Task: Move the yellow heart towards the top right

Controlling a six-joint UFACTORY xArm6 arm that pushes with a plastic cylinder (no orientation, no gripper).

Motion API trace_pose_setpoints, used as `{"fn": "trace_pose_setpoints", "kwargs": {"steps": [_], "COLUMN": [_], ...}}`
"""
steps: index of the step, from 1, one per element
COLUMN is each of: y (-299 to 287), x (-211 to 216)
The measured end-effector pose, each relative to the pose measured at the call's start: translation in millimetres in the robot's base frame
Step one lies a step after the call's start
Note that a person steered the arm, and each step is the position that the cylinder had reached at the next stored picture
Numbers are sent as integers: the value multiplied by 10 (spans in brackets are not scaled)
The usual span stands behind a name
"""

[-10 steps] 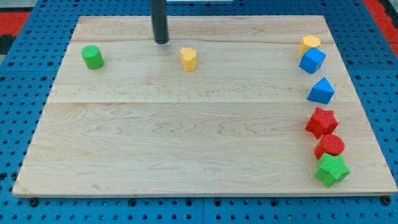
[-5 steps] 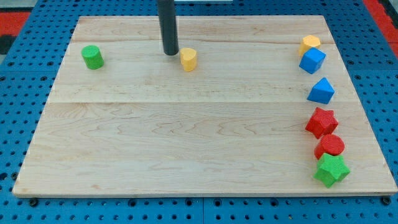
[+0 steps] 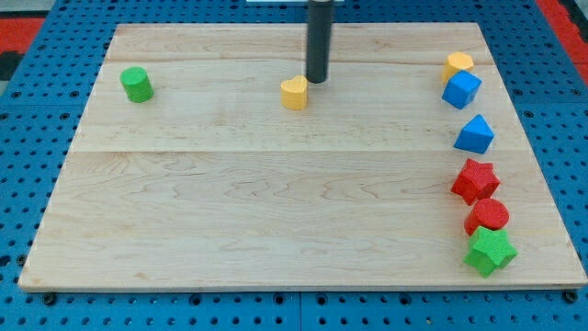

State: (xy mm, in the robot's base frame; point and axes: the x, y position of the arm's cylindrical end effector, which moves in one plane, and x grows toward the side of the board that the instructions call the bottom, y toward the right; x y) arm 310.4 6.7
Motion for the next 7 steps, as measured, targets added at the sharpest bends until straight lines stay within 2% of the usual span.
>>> {"fn": "trace_pose_setpoints", "kwargs": {"steps": [1,3,5,7], "y": [-495,-634,-126,741], "x": [0,423,423,423]}}
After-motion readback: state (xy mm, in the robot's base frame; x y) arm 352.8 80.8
